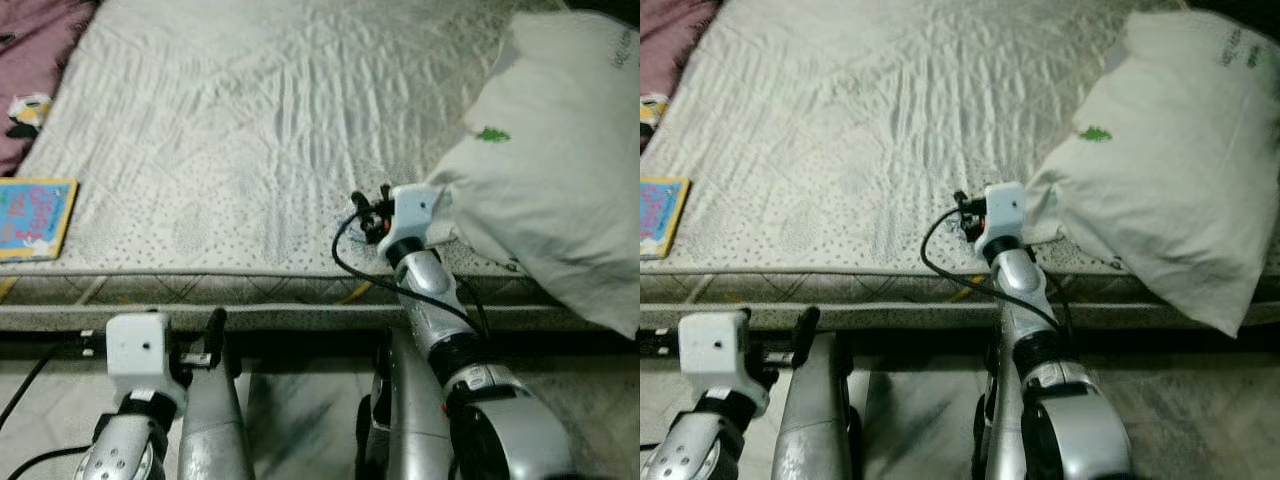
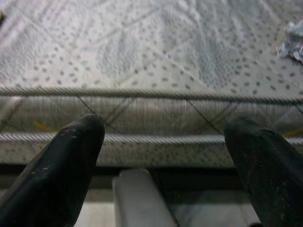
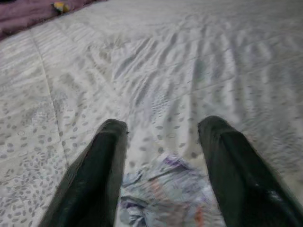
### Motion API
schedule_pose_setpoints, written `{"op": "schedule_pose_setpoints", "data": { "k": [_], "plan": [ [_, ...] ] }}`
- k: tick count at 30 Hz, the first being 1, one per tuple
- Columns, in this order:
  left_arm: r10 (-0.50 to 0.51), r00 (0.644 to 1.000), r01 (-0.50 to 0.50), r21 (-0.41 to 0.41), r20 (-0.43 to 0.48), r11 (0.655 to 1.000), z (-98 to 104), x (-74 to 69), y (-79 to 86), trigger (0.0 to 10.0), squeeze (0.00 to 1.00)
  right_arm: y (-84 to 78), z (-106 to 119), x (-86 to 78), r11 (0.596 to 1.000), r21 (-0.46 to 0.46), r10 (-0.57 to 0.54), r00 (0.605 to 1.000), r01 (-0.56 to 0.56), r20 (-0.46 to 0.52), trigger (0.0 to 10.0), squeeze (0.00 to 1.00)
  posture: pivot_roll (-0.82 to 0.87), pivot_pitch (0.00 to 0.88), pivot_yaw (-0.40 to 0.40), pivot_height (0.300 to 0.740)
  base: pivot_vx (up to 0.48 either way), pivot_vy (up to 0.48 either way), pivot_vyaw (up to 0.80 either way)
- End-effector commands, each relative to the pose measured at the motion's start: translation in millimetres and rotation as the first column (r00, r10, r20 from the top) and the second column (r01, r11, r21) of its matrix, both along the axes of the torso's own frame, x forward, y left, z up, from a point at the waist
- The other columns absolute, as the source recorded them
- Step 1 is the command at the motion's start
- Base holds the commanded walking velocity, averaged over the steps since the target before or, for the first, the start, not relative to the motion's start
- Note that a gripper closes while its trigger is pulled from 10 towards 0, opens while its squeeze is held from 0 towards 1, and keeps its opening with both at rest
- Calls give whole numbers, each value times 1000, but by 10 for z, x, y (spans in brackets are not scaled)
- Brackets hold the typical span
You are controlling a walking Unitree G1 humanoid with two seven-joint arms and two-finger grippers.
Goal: Clean up the room
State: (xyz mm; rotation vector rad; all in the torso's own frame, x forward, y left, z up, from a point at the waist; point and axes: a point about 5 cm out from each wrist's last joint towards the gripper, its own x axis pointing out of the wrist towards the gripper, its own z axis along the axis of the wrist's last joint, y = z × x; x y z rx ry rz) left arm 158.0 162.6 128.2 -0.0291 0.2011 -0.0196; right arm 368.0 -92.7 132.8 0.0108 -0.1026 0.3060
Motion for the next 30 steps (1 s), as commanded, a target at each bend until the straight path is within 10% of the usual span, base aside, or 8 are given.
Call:
{"op": "schedule_pose_setpoints", "data": {
  "k": [1,12,13,24,30],
  "plan": [
    [1,1000,-1,6,-17,1000,23,-57,-1,10000,0,66,-73,-14,1000,-15,10,999,-10,-36,10000,1000,265,348,4,528,0,0,0],
    [1,999,-1,8,-44,1000,66,-111,-9,10000,0,328,-225,-36,989,-132,44,990,-62,-137,10000,1000,284,373,10,528,0,0,0],
    [1,999,-1,9,-44,1000,68,-109,-9,10000,0,341,-246,-41,987,-145,40,988,-62,-149,10000,0,284,373,10,528,0,0,0],
    [9,999,-8,20,-46,1000,75,-74,-1,10000,0,331,-313,-27,955,-292,-94,982,42,-164,10000,0,295,360,2,528,0,0,0],
    [15,999,-15,22,-33,1000,94,-41,5,10000,0,291,-163,27,983,-170,-90,990,71,-106,10000,0,298,343,-3,528,0,0,0]
  ]
}}
